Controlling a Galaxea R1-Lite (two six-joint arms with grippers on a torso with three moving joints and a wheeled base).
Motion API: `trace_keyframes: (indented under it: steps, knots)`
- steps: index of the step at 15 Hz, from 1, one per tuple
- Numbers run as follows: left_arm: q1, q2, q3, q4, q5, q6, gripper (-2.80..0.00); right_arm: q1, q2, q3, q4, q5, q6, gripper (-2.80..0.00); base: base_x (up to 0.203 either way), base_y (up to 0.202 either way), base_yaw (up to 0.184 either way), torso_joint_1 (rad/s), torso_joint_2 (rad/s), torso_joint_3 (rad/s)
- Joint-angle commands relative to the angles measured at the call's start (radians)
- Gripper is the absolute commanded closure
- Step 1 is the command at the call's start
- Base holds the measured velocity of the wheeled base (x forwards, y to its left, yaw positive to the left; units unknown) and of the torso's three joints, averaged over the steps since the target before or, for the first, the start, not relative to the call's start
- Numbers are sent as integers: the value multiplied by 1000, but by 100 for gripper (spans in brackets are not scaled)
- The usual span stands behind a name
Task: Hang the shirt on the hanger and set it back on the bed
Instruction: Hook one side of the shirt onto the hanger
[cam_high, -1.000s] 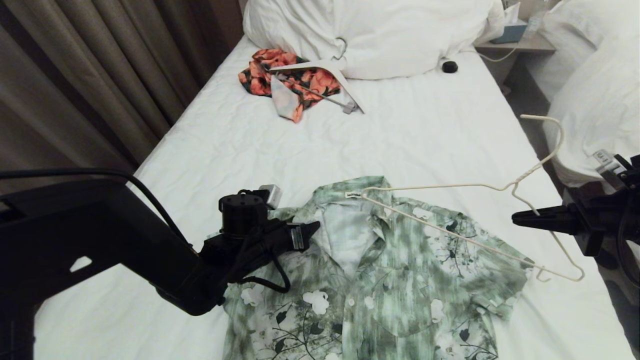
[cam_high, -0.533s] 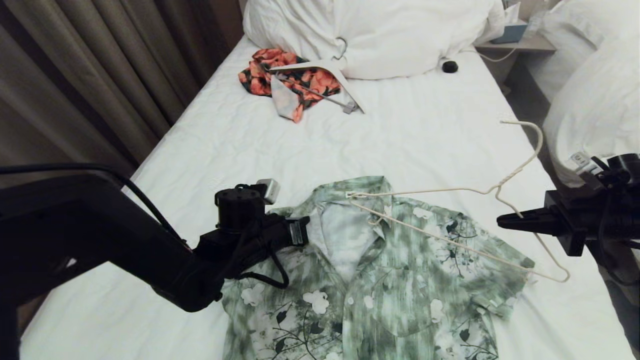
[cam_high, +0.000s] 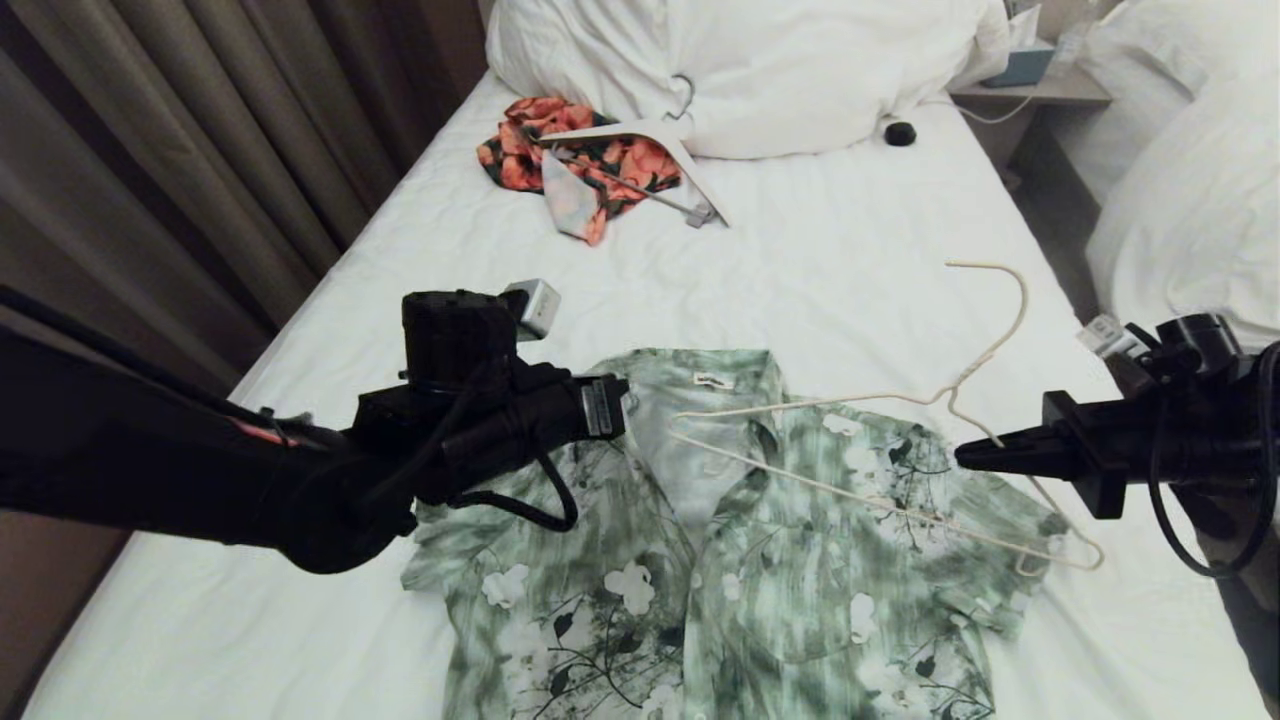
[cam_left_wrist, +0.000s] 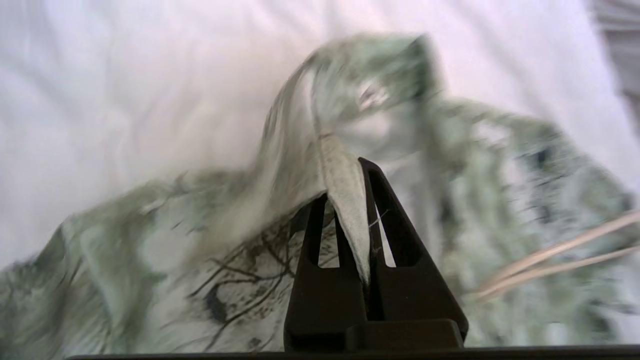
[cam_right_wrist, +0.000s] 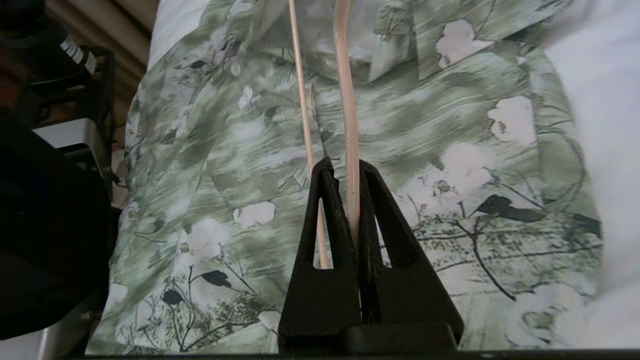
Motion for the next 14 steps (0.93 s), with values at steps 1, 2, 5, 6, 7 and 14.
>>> trace_keyframes:
  steps: [1, 2, 5, 6, 7, 14]
  knots:
    - [-18, -57, -56, 45, 1, -1, 0, 10, 13, -2, 1, 6, -5, 0, 0, 0, 0, 0, 0, 0]
    - [-31, -68, -80, 68, 3, 1, 0, 10, 17, -5, 2, 6, -5, 0, 0, 0, 0, 0, 0, 0]
    - [-69, -117, -110, 144, 12, 2, 0, 10, 30, -22, 1, 8, -5, 0, 0, 0, 0, 0, 0, 0]
    - [-98, -128, -114, 159, 31, 2, 0, 15, 43, -47, 2, 8, -4, 0, 0, 0, 0, 0, 0, 0]
    - [-132, -130, -126, 165, 53, 3, 0, 30, 59, -85, 2, 8, 4, 0, 0, 0, 0, 0, 0, 0]
    - [-260, -35, -325, 258, 132, 76, 0, 139, 45, -139, 13, 6, 33, 0, 0, 0, 0, 0, 0, 0]
